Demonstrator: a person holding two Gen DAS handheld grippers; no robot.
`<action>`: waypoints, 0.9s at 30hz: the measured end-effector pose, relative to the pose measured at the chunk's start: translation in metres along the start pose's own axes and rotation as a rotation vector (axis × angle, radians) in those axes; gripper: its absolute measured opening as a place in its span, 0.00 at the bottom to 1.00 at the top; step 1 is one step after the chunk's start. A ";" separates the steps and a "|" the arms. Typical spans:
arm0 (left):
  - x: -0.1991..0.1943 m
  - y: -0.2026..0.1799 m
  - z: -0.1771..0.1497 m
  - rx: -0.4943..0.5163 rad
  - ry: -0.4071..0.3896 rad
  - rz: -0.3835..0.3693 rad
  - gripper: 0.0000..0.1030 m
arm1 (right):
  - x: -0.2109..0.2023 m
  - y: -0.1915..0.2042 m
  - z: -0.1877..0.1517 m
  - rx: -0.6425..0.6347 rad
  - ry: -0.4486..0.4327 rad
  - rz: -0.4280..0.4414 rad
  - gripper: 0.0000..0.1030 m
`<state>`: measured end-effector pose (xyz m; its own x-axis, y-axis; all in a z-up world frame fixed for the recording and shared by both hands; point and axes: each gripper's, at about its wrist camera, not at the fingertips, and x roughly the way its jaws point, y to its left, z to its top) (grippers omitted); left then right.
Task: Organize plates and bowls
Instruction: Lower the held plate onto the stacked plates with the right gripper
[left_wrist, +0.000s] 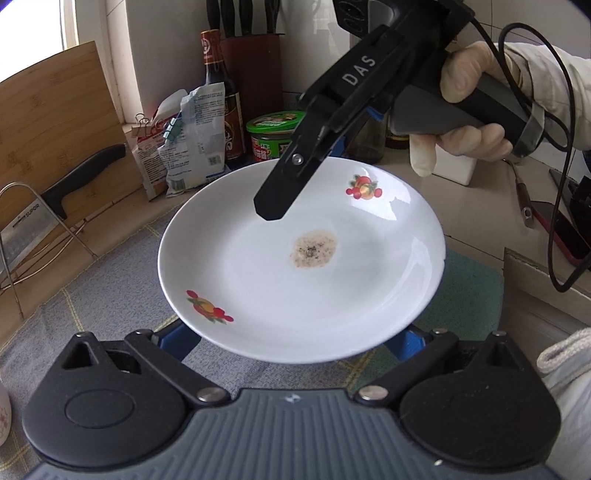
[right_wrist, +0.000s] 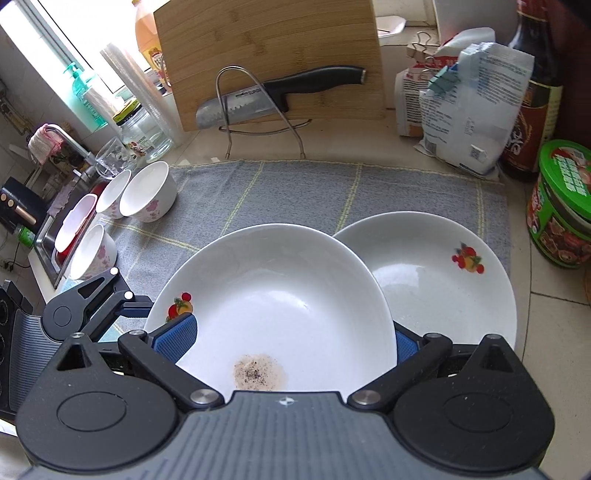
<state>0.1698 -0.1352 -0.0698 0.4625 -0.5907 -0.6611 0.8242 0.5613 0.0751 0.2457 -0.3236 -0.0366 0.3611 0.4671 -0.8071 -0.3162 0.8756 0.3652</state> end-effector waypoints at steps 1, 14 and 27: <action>0.003 -0.001 0.001 0.004 0.000 -0.010 0.99 | -0.002 -0.003 -0.002 0.007 -0.003 -0.007 1.00; 0.029 -0.004 0.014 0.047 0.011 -0.066 0.99 | -0.014 -0.034 -0.020 0.079 -0.018 -0.054 1.00; 0.047 -0.005 0.022 0.052 0.031 -0.076 0.99 | -0.008 -0.055 -0.019 0.106 -0.006 -0.059 1.00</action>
<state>0.1944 -0.1790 -0.0851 0.3880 -0.6120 -0.6891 0.8728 0.4842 0.0614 0.2440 -0.3777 -0.0592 0.3817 0.4149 -0.8260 -0.1997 0.9095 0.3645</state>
